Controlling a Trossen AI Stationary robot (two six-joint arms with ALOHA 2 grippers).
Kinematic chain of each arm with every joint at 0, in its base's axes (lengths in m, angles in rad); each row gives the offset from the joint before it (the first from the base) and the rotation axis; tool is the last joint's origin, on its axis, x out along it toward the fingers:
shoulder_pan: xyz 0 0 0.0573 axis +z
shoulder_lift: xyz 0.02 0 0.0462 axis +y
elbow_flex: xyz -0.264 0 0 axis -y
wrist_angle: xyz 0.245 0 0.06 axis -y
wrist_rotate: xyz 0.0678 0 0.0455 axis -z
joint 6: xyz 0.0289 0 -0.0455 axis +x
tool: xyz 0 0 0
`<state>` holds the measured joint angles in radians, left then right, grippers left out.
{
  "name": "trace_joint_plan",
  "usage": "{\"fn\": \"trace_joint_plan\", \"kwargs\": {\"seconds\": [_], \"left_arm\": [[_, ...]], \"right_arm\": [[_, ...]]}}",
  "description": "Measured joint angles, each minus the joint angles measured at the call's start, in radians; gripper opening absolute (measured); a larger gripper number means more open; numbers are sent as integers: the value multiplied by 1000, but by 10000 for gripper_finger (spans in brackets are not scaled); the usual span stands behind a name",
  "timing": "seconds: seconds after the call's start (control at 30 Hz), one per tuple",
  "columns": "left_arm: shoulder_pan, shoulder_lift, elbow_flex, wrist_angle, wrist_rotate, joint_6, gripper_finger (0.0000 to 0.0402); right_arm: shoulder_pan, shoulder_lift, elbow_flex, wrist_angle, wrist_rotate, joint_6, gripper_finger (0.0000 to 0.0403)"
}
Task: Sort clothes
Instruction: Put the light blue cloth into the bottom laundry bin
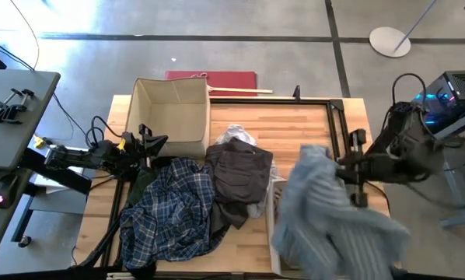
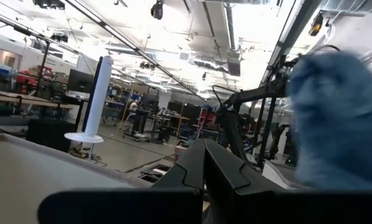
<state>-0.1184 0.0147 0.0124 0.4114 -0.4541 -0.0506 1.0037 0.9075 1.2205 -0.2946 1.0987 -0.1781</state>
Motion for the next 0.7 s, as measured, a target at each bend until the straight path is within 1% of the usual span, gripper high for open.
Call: {"fn": "trace_joint_plan", "kwargs": {"seconds": [0.03, 0.07, 0.1, 0.23, 0.3, 0.33, 0.4, 0.47, 0.57, 0.7], "left_arm": [[0, 0, 0, 0, 0, -1, 0], [0, 0, 0, 0, 0, 0, 0], [0, 0, 0, 0, 0, 0, 0], [0, 0, 0, 1, 1, -15, 0], [0, 0, 0, 0, 1, -27, 0], [0, 0, 0, 0, 1, -27, 0], [0, 0, 0, 0, 1, -27, 0], [0, 0, 0, 3, -1, -26, 0], [0, 0, 0, 5, -3, -26, 0], [0, 0, 0, 5, -7, -26, 0]], "right_arm": [[11, 5, 1, -77, 61, 96, 16], [23, 9, 1, -164, 90, 211, 16], [35, 12, 1, -254, 86, 338, 16], [66, 55, -2, -608, -41, 902, 16], [81, 84, -31, -708, -125, 1143, 16], [86, 99, -55, -734, -175, 1237, 16], [88, 128, -116, -727, -277, 1372, 16], [88, 155, -192, -679, -377, 1469, 16], [77, 196, -324, -544, -509, 1558, 16], [45, 259, -493, -313, -707, 1653, 16]]}}
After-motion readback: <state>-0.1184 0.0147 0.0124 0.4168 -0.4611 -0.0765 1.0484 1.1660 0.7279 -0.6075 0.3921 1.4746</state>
